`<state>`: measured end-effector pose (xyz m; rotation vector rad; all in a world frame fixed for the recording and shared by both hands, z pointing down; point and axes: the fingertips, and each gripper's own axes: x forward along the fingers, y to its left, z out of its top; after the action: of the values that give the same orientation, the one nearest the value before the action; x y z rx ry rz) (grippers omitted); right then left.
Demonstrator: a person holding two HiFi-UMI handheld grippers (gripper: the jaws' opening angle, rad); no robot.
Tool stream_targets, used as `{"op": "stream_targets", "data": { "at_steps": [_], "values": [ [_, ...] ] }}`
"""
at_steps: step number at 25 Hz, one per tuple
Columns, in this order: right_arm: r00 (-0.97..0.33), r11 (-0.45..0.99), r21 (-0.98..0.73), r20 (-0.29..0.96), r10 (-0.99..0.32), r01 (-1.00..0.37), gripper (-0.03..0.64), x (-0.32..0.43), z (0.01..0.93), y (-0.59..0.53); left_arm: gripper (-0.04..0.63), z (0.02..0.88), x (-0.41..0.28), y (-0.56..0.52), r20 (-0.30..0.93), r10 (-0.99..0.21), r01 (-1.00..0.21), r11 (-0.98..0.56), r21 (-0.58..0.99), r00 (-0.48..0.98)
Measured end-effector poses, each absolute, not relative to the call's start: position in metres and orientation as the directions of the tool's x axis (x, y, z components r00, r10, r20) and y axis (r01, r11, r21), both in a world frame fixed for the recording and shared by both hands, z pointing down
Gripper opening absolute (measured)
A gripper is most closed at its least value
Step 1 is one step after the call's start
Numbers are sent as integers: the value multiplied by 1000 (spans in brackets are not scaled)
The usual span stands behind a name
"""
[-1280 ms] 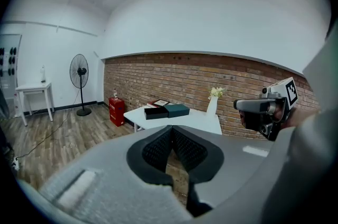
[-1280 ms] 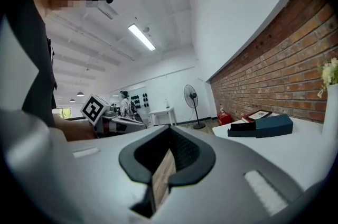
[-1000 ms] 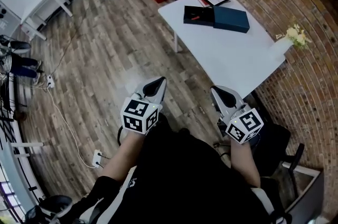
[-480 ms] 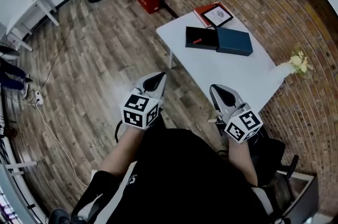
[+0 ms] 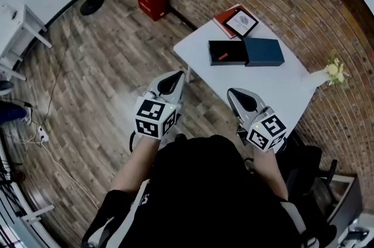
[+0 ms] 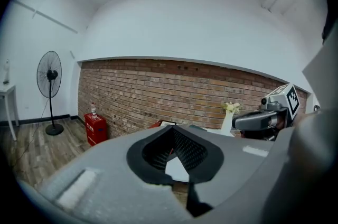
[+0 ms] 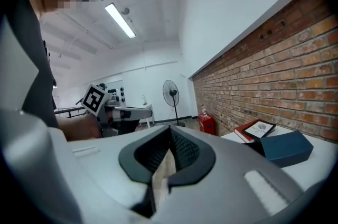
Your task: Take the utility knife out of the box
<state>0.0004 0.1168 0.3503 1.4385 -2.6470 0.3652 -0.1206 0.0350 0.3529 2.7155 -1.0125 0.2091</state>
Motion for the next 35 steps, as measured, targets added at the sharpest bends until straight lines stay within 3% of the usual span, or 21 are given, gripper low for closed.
{"op": "stream_targets", "data": {
  "at_steps": [9,29,35],
  "values": [
    [-461,423,-183,322,-827,-887,2,29,377,84,8,394,-99,-3,259,-551,-607,-748,269,793],
    [-381,344,-164,413,-827,-925,2,143,434,-31,8,416,-3,-106,387,-479,-582,-784,215,788],
    [-409,406,-111,465,-786,-907,2,164,458,-48,8,426,29,-119,432,-485,-600,-779,182,761]
  ]
}}
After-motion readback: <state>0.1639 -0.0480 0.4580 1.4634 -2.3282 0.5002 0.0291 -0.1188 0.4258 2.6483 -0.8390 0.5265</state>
